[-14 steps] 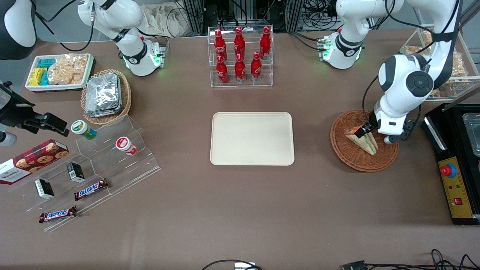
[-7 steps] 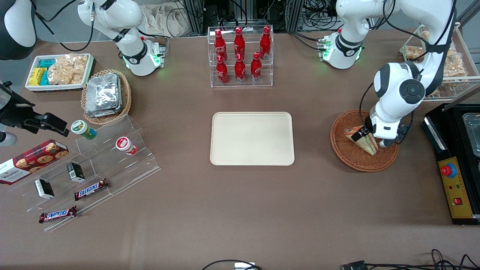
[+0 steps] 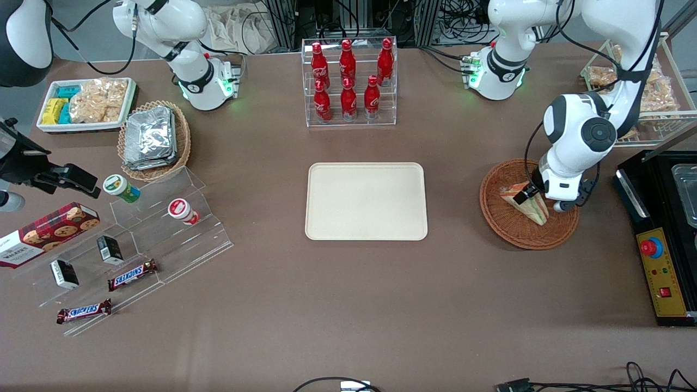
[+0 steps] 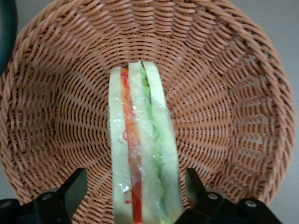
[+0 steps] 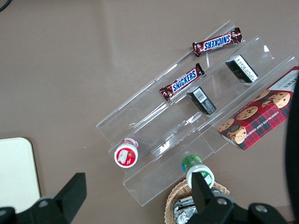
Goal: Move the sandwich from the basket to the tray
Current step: 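Close the left gripper on the sandwich and lift it from the basket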
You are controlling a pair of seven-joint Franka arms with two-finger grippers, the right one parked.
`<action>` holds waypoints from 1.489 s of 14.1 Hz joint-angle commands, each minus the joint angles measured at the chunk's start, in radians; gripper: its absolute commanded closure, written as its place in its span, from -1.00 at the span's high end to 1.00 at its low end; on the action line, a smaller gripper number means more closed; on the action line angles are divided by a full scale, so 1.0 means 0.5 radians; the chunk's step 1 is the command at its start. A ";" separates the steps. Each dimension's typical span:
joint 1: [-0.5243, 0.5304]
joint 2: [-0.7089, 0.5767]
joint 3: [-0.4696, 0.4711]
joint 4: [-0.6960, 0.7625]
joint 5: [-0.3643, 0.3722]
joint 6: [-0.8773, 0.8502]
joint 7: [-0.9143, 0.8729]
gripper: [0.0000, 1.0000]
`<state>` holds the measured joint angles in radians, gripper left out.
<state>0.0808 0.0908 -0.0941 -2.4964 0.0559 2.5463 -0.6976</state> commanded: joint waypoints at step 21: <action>-0.027 -0.418 -0.281 0.210 0.115 -0.592 1.057 -1.00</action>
<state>0.0657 -0.0706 -0.2047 -2.3895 0.1003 2.2887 -0.2349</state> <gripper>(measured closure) 0.819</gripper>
